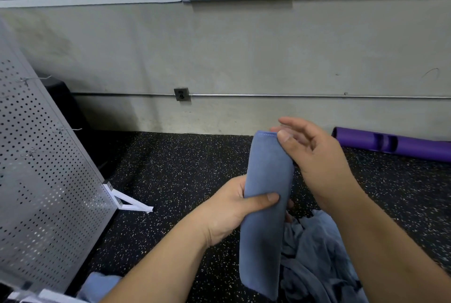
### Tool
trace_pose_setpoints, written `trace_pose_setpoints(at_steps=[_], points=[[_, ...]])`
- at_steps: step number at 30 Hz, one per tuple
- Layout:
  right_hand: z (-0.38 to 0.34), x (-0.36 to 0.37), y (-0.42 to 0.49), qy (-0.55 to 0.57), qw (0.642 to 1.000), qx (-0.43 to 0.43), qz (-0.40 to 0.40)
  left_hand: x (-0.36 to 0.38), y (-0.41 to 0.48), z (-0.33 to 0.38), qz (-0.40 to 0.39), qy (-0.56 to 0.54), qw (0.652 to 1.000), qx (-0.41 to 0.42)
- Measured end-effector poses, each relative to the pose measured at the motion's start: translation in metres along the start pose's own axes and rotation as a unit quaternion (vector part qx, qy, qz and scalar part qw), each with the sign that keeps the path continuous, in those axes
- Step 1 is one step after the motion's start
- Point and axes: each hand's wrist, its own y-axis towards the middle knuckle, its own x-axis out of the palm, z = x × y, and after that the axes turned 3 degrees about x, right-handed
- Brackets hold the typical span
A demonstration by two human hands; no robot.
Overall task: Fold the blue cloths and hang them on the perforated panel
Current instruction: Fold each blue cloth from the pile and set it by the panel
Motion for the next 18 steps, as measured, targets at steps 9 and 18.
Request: trace_pose_setpoints(at_steps=[9,18], points=[[0.015,0.004,-0.019,-0.061,0.988,0.108,-0.092,-0.009,-0.002,0.001,0.043,0.001,0.999,-0.018],[0.019,0.006,-0.012,-0.041,0.997,0.067,0.021,-0.01,-0.004,-0.007,0.09,0.085,0.992,-0.004]])
